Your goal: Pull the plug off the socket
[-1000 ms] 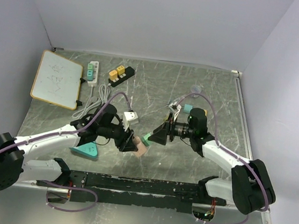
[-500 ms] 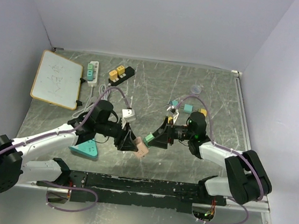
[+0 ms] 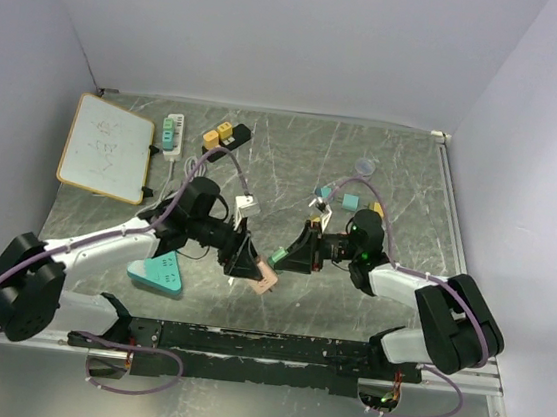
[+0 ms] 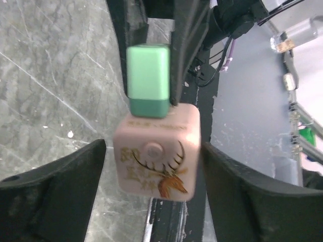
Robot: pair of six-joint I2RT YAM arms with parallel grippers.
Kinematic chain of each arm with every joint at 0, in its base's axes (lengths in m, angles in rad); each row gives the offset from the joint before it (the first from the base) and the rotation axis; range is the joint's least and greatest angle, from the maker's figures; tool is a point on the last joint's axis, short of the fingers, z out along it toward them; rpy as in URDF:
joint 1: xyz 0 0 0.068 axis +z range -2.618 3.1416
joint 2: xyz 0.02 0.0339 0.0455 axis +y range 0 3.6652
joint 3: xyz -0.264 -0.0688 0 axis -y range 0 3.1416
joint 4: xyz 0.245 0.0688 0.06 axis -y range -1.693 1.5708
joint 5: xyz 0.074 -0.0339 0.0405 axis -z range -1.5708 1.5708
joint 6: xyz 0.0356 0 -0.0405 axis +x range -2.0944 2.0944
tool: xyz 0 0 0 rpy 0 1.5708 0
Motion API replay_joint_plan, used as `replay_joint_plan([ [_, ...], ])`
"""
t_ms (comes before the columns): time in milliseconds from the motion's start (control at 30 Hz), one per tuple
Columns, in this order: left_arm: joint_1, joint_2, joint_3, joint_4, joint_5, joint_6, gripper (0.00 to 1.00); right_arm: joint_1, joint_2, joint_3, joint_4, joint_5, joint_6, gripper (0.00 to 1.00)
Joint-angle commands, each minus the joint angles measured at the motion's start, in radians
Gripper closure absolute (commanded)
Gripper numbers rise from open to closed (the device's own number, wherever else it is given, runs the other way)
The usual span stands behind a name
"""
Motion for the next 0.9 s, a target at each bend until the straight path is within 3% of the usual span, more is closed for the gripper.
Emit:
replay_joint_plan([
  [0,0.004,0.077,0.019,0.092,0.09,-0.085,0.09,0.012,0.003,-0.003,0.116,0.003,0.056,1.0],
  [133,-0.001,0.099,-0.017,0.228,0.129,-0.187,0.1,0.015,0.014,-0.004,0.15,0.008,0.081,1.0],
  [267,-0.006,0.103,-0.016,0.236,0.124,-0.189,0.15,0.02,0.025,-0.004,0.187,0.011,0.113,1.0],
  [367,-0.02,0.127,-0.013,0.259,0.149,-0.207,0.33,0.023,0.038,0.007,0.188,0.011,0.119,1.0],
  [500,-0.02,0.126,0.011,0.158,0.123,-0.149,0.58,0.008,0.038,0.034,0.078,0.02,0.067,1.0],
  [600,-0.014,0.123,0.038,0.042,0.08,-0.055,0.85,-0.058,0.034,0.031,0.062,0.015,0.087,1.0],
  [667,-0.011,0.126,0.042,-0.013,0.065,-0.018,0.93,-0.127,0.035,0.009,0.137,-0.016,0.166,1.0],
  [767,-0.006,0.148,0.062,-0.122,0.028,0.057,0.93,-0.236,0.03,-0.013,0.206,-0.051,0.253,1.0],
  [867,0.004,0.162,0.065,-0.167,0.023,0.084,0.93,-0.309,-0.006,-0.005,0.081,-0.033,0.205,1.0],
])
